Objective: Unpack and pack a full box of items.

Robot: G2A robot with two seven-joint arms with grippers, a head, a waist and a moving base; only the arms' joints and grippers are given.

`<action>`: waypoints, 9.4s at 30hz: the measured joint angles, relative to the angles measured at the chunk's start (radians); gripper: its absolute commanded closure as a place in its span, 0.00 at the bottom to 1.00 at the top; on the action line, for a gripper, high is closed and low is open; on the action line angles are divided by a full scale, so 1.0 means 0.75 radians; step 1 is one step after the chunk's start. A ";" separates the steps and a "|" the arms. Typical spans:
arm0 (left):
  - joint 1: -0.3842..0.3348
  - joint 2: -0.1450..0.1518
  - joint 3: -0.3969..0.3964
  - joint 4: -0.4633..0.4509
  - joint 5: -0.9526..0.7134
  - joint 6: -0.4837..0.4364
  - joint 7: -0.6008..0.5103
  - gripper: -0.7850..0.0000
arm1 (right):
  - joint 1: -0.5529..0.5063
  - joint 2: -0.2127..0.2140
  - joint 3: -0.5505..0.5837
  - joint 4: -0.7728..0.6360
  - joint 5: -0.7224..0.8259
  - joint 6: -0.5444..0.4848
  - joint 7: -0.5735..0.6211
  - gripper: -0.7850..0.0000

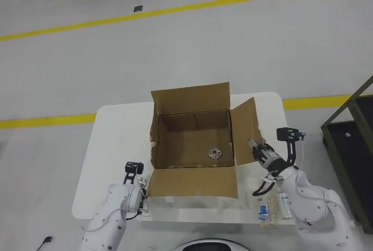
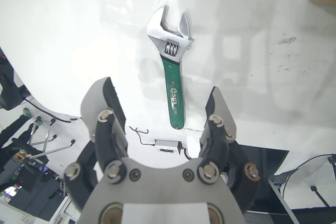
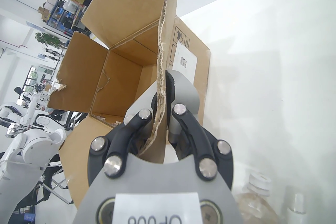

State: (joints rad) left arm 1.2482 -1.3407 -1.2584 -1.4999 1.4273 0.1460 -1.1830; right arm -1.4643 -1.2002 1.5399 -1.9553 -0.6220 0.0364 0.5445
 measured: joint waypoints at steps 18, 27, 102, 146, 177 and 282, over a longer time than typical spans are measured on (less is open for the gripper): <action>0.124 0.024 -0.080 -0.407 0.146 -0.049 -0.132 0.00 | -0.092 0.025 0.214 0.011 0.418 -0.136 0.202 1.00; 0.103 0.018 -0.072 -0.437 0.134 -0.051 -0.138 0.00 | -0.116 0.043 0.246 0.021 0.368 -0.193 0.265 0.00; 0.102 0.018 -0.071 -0.437 0.133 -0.051 -0.139 0.00 | 0.851 -0.171 -0.987 0.600 -0.782 0.368 0.734 1.00; 0.102 0.018 -0.071 -0.437 0.133 -0.051 -0.139 0.00 | 0.960 -0.284 -1.109 0.767 -1.050 0.479 1.120 0.58; 0.102 0.018 -0.071 -0.437 0.133 -0.051 -0.139 0.00 | 0.949 -0.381 -1.000 0.995 -1.186 0.423 1.221 0.33; 0.102 0.018 -0.071 -0.437 0.133 -0.051 -0.138 0.00 | 0.447 -0.385 -0.381 0.125 -1.047 -0.050 0.950 1.00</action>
State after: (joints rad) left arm 1.3245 -1.3271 -1.3115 -1.8278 1.5269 0.1076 -1.2869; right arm -1.1295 -1.4890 1.2543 -1.8614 -1.4073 -0.0010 1.2569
